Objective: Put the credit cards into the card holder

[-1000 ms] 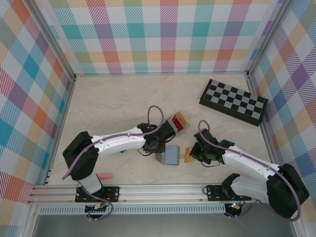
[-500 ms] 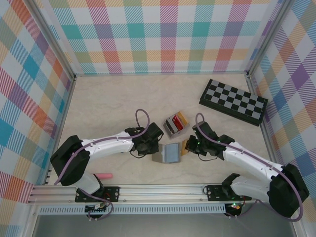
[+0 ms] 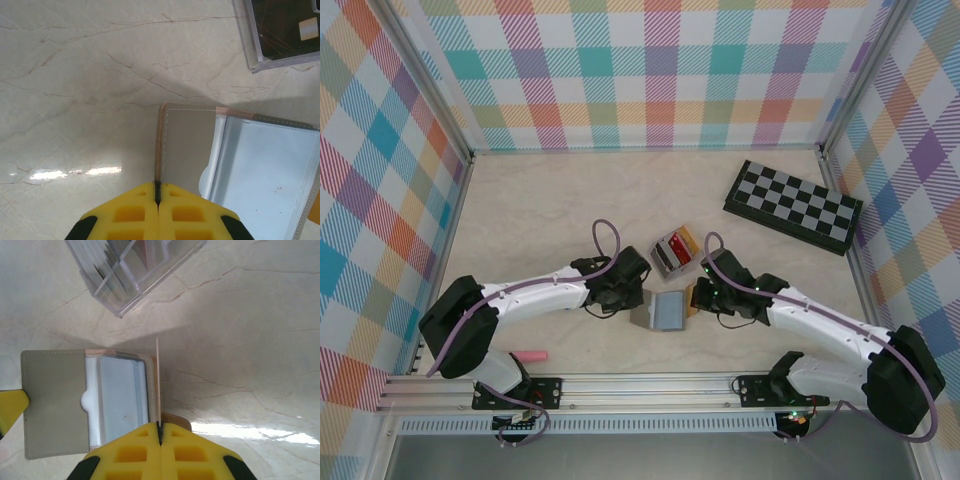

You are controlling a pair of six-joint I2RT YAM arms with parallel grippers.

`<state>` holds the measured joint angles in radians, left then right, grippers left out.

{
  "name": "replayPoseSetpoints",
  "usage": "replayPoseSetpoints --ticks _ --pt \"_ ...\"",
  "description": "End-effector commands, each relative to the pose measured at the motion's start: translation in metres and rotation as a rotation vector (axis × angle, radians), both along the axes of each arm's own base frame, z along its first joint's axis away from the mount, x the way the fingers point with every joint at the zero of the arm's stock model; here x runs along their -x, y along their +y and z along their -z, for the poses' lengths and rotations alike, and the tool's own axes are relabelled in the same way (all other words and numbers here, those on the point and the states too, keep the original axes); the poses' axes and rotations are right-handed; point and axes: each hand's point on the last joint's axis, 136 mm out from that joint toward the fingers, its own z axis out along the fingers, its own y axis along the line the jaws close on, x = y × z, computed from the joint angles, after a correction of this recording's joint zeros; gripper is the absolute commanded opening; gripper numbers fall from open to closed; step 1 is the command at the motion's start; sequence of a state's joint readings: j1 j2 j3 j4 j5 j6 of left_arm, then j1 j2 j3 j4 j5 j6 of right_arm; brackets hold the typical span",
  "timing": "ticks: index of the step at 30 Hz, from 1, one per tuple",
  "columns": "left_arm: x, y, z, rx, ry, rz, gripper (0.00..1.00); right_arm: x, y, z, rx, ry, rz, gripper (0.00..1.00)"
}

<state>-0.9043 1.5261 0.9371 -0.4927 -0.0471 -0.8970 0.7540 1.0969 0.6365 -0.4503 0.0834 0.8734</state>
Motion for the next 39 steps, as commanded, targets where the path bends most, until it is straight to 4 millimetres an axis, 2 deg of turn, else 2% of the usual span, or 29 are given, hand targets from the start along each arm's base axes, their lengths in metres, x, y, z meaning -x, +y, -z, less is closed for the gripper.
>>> replayPoseSetpoints --ticks 1,4,6,8,15,27,39 --pt "0.000 0.000 -0.001 0.025 0.005 -0.016 0.00 -0.008 -0.010 -0.023 0.017 -0.091 0.033 0.00" --pt "0.000 0.000 0.000 0.028 0.008 -0.018 0.00 -0.007 -0.001 -0.030 -0.030 -0.107 -0.007 0.00" --pt "0.000 -0.001 -0.001 0.031 0.007 -0.019 0.00 -0.005 0.015 -0.034 -0.090 -0.099 -0.064 0.00" --pt "-0.001 -0.001 -0.001 0.032 0.008 -0.019 0.00 -0.005 0.023 -0.031 -0.112 -0.078 -0.078 0.00" --pt "0.000 -0.001 0.000 0.028 0.014 -0.021 0.00 -0.003 0.015 -0.005 -0.033 -0.026 -0.045 0.00" --pt "0.002 0.000 0.006 0.018 0.028 -0.021 0.00 0.005 0.002 0.009 0.024 -0.004 -0.038 0.00" --pt "0.003 0.000 0.008 0.018 0.034 -0.022 0.00 0.006 0.020 0.021 -0.040 0.028 -0.060 0.00"
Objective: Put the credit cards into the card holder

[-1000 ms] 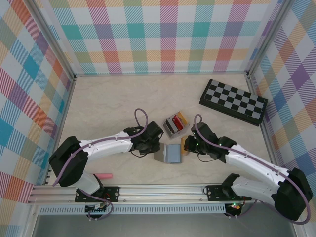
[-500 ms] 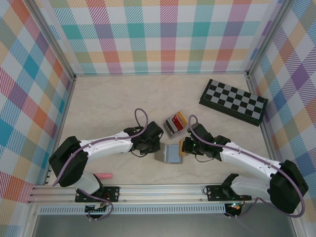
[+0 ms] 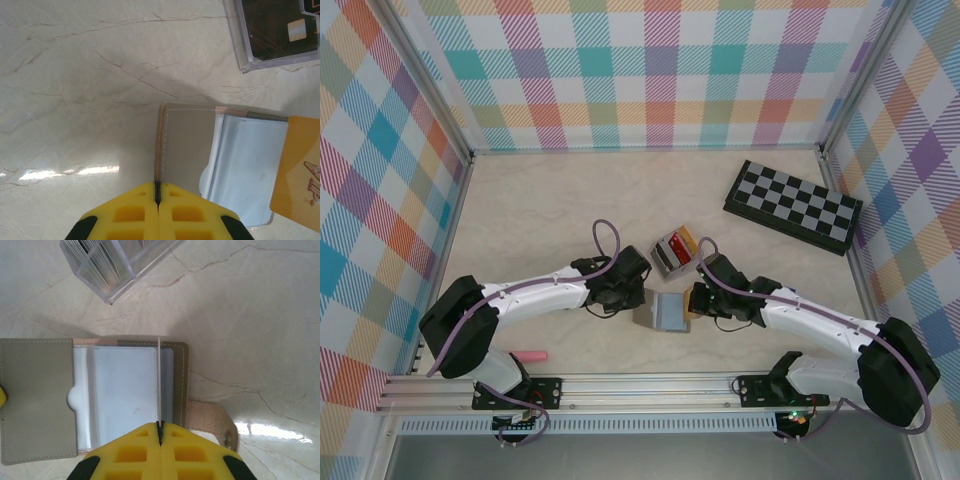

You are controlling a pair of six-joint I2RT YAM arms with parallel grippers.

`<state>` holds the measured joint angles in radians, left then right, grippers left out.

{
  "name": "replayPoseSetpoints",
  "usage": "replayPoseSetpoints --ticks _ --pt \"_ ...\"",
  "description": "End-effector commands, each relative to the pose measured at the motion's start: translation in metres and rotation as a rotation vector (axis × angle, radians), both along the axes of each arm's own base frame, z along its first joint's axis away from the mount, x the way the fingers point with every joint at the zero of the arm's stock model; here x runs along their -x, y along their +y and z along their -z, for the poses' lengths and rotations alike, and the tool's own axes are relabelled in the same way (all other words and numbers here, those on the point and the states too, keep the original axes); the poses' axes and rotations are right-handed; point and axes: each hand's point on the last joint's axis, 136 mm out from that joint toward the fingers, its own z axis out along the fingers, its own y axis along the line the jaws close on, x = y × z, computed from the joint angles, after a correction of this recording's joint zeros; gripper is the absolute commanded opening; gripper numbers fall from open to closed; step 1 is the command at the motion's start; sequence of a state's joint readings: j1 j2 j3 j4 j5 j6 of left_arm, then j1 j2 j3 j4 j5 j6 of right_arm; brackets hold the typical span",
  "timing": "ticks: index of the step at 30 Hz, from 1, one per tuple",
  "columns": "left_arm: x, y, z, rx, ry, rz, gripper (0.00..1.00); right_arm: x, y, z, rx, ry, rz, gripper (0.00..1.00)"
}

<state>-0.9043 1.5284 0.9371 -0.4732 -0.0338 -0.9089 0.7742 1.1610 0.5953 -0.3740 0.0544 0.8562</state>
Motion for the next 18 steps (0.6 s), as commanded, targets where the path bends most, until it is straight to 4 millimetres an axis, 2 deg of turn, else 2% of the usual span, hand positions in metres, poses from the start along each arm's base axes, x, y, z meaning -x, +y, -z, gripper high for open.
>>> replayPoseSetpoints --ticks 1,12,18 --pt "0.004 0.004 0.009 -0.005 0.033 -0.016 0.00 0.000 0.012 -0.002 -0.059 0.000 -0.008 0.00" --pt "0.004 0.004 0.011 -0.003 0.036 -0.017 0.00 -0.006 0.032 -0.035 -0.119 -0.048 -0.059 0.00" --pt "0.003 0.004 0.010 0.000 0.032 -0.023 0.00 -0.005 0.066 -0.045 -0.176 -0.049 -0.128 0.00"
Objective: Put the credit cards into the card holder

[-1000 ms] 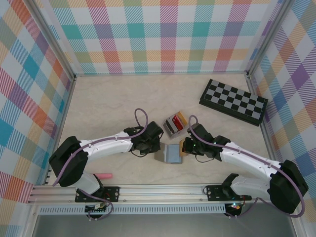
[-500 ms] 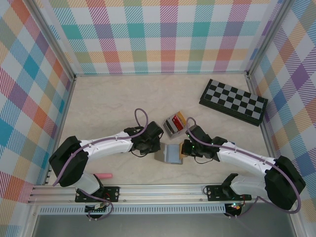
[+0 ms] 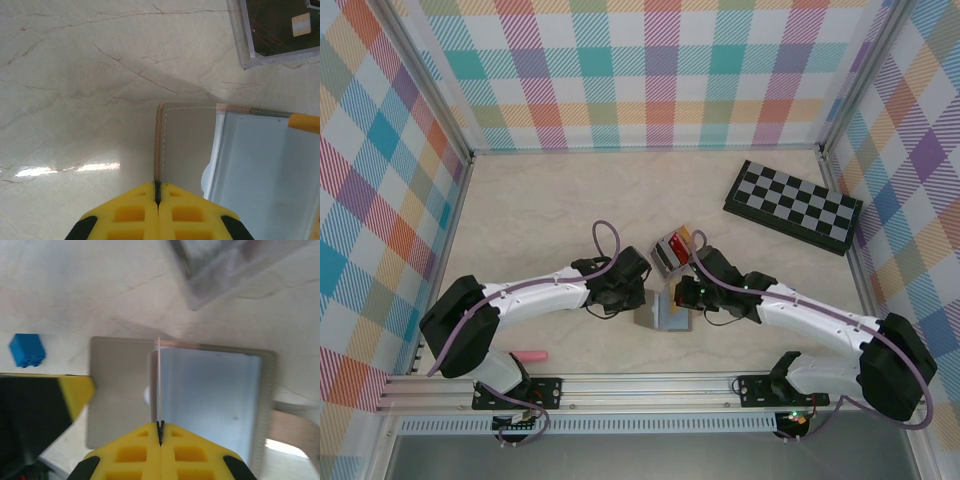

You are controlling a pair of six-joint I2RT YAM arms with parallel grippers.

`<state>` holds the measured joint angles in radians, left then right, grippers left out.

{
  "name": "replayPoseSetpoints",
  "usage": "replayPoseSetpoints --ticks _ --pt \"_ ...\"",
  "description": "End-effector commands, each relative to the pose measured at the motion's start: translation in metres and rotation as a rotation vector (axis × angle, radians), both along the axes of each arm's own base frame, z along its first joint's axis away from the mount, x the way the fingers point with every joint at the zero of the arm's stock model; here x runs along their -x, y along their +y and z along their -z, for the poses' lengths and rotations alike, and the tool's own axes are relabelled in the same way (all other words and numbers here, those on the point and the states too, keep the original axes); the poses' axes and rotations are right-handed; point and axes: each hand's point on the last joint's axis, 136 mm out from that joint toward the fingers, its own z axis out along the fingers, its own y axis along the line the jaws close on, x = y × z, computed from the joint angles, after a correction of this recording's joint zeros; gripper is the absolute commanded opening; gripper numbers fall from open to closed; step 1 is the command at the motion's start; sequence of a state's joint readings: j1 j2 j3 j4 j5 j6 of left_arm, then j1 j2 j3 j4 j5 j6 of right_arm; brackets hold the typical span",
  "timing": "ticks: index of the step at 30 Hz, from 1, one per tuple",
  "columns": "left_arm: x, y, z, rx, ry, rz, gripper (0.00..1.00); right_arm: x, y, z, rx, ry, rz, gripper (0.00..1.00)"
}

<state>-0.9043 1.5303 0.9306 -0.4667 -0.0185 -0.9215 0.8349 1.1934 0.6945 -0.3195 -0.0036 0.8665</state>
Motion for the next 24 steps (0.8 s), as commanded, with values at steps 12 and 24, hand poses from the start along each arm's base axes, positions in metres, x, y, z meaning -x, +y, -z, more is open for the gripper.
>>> replayPoseSetpoints --ticks 12,24 --pt "0.005 0.019 0.015 -0.029 0.010 -0.061 0.02 0.000 0.024 0.042 0.018 0.088 0.030 0.00" --pt "0.001 0.011 0.001 0.073 -0.057 -0.050 0.57 0.009 0.007 0.059 0.057 0.123 0.071 0.00"
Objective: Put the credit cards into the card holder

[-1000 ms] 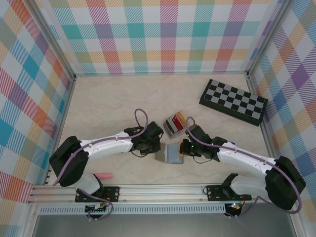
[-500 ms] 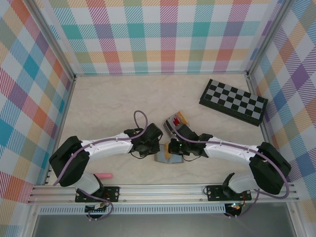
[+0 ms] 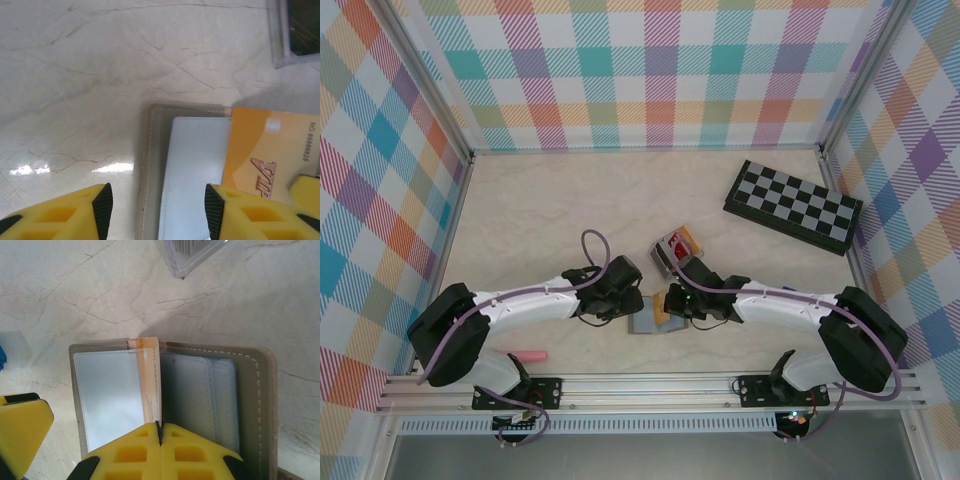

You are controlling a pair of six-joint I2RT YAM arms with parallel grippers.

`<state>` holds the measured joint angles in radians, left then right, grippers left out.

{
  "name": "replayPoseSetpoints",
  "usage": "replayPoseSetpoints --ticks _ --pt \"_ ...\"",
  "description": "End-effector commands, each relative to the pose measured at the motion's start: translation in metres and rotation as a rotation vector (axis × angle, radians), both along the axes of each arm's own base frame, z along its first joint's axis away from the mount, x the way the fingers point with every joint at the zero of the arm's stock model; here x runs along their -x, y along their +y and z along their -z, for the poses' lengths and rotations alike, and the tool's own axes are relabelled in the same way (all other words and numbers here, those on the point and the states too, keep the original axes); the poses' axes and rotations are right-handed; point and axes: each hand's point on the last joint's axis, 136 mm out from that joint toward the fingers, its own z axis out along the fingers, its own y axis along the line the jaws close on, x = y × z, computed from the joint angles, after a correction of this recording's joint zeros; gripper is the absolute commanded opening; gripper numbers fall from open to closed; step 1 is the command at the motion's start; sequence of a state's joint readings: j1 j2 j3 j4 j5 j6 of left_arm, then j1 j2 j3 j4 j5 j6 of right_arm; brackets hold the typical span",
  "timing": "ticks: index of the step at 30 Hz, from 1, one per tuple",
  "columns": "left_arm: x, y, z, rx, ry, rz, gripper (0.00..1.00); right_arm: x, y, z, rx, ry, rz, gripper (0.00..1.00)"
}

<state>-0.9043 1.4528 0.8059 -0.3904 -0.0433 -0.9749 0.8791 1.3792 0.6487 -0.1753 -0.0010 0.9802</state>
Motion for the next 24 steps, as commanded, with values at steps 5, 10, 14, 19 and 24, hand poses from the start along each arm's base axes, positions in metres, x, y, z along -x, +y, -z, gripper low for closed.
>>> replayPoseSetpoints --ticks 5,10,14,19,24 --pt "-0.003 -0.012 0.006 0.033 0.007 0.039 0.60 0.002 -0.007 0.000 0.004 0.004 0.029 0.00" --pt "0.000 -0.008 0.024 -0.027 0.057 0.035 0.47 -0.001 -0.012 -0.015 -0.012 -0.023 0.046 0.00" --pt "0.003 -0.004 0.035 -0.061 0.084 0.035 0.42 -0.002 -0.027 -0.028 0.008 -0.056 0.066 0.00" --pt "0.003 -0.005 0.036 -0.062 0.090 0.039 0.39 0.001 -0.054 -0.039 0.118 -0.081 0.081 0.00" --pt "0.002 -0.006 0.034 -0.060 0.087 0.044 0.38 0.004 -0.068 -0.045 0.184 -0.100 0.060 0.00"
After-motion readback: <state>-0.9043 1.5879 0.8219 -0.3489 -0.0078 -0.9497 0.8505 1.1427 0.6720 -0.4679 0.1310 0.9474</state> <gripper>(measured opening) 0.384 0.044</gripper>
